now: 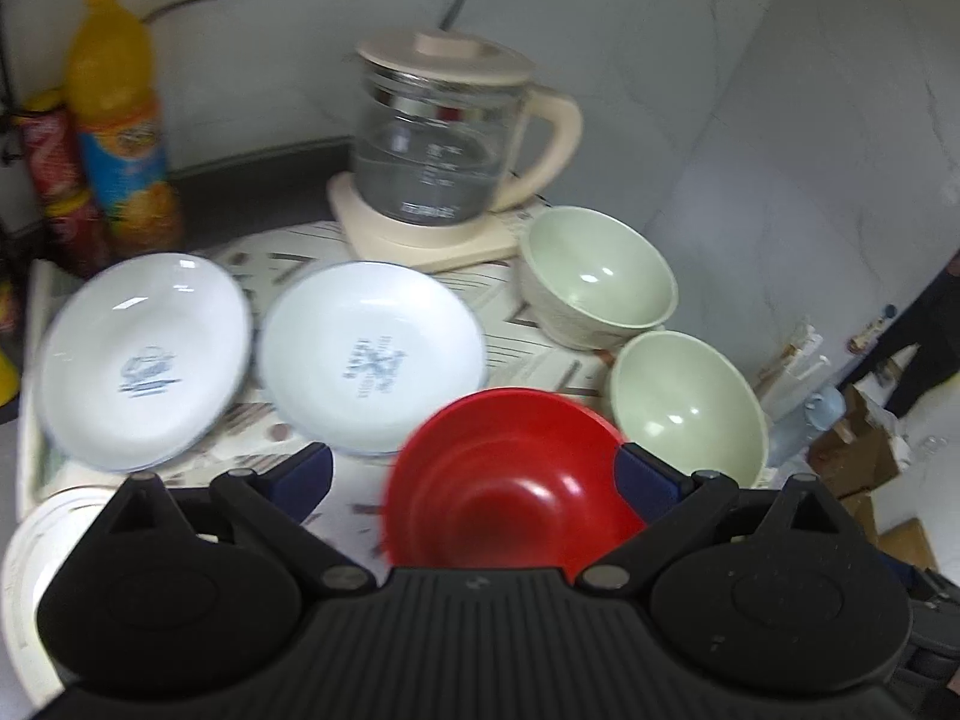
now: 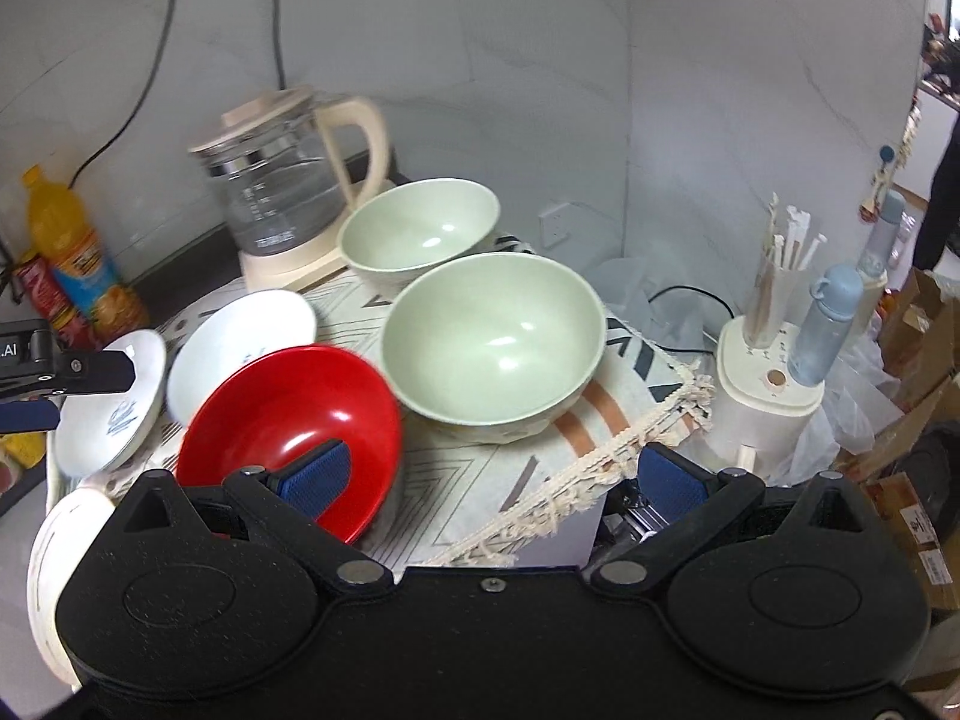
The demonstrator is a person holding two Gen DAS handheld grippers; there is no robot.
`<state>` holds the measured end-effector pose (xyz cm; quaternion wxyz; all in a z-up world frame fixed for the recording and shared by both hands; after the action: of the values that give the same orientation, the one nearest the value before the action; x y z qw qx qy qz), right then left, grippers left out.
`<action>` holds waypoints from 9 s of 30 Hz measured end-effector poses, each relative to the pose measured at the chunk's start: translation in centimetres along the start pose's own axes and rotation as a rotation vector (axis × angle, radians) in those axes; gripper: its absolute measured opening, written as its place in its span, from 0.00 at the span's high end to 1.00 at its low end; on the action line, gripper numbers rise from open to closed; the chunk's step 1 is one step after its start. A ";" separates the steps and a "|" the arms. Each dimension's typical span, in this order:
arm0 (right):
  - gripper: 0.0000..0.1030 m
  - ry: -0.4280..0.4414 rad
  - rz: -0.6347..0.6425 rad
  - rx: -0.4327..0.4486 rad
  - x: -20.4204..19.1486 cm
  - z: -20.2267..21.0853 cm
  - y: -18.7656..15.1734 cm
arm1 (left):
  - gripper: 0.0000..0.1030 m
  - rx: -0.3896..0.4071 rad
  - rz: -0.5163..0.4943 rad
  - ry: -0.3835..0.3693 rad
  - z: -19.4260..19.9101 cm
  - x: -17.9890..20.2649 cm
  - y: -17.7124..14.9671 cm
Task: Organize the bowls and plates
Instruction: 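Move both grippers toward the rim of the large pale green bowl, then close both grippers on the large pale green bowl's rim, then lift the large green bowl with both grippers and lower it into the red bowl, then open both grippers to release the large green bowl, then move both grippers to the rim of the small pale green bowl, then close both grippers on the small green bowl's rim and lift it, then carry the small green bowl with both grippers into the large green bowl and release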
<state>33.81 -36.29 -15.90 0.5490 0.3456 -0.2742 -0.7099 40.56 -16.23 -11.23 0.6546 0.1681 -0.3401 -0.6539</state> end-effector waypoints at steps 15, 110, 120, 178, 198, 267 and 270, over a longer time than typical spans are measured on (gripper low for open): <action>0.25 -0.051 -0.169 -0.072 4.3 -5.2 0.7 | 0.20 -0.067 -0.101 -0.162 -8.7 6.6 2.5; 0.86 0.291 0.177 -0.136 -6.2 -7.5 0.5 | 0.83 -0.065 0.274 0.156 -3.4 -2.5 -3.8; 0.91 0.274 0.240 -0.125 -6.9 -8.3 0.6 | 0.81 -0.076 0.269 0.186 -4.0 -3.3 -4.1; 0.28 0.169 -0.034 -0.073 -1.3 -14.5 8.6 | 0.32 -0.040 0.182 0.080 -12.5 2.7 7.0; 0.50 0.097 -0.076 -0.157 -0.1 -22.0 8.7 | 0.45 -0.110 0.118 0.038 -21.6 5.1 8.0; 0.80 0.324 0.013 0.027 -3.5 -6.6 7.3 | 0.87 0.134 0.215 0.149 -1.2 3.8 2.2; 0.80 0.335 0.030 0.023 -3.8 -5.8 6.4 | 0.87 0.135 0.226 0.155 -0.5 3.5 1.1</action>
<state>42.81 -34.22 -13.80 0.5936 0.4613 -0.1920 -0.6309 41.39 -19.62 -10.07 0.7356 0.2224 -0.3486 -0.5366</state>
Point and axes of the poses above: each gripper's, at about its wrist camera, not at the fingertips, and z roughly against the way its jaws point, x to its right, y to its top, the point moved 7 cm from there along -z, roughly the way its jaws point, and after that the axes turned 8 degrees about x, right-handed, at the moved point
